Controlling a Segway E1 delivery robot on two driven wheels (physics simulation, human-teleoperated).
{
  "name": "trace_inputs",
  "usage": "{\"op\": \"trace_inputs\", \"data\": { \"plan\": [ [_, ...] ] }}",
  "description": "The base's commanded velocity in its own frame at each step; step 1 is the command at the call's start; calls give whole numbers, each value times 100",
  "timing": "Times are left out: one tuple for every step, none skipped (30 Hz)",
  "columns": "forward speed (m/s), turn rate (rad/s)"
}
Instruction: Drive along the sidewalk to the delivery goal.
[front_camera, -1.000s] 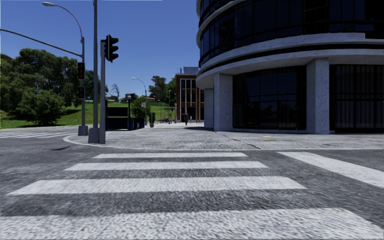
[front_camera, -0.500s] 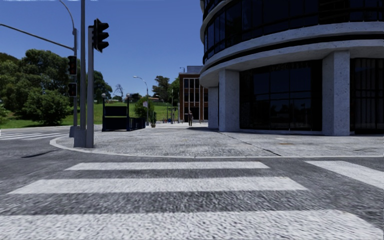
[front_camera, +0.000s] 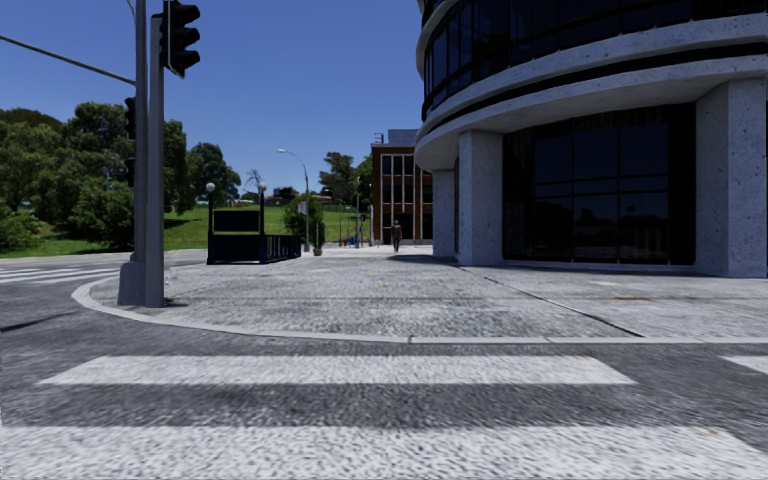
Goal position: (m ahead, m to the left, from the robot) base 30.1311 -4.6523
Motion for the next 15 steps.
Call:
{"op": "trace_inputs", "data": {
  "plan": [
    [200, 0],
    [200, 0],
    [200, 0],
    [200, 0],
    [200, 0],
    [200, 0],
    [200, 0],
    [200, 0],
    [200, 0],
    [200, 0],
    [200, 0],
    [200, 0],
    [200, 0],
    [200, 0],
    [200, 0]
  ]
}}
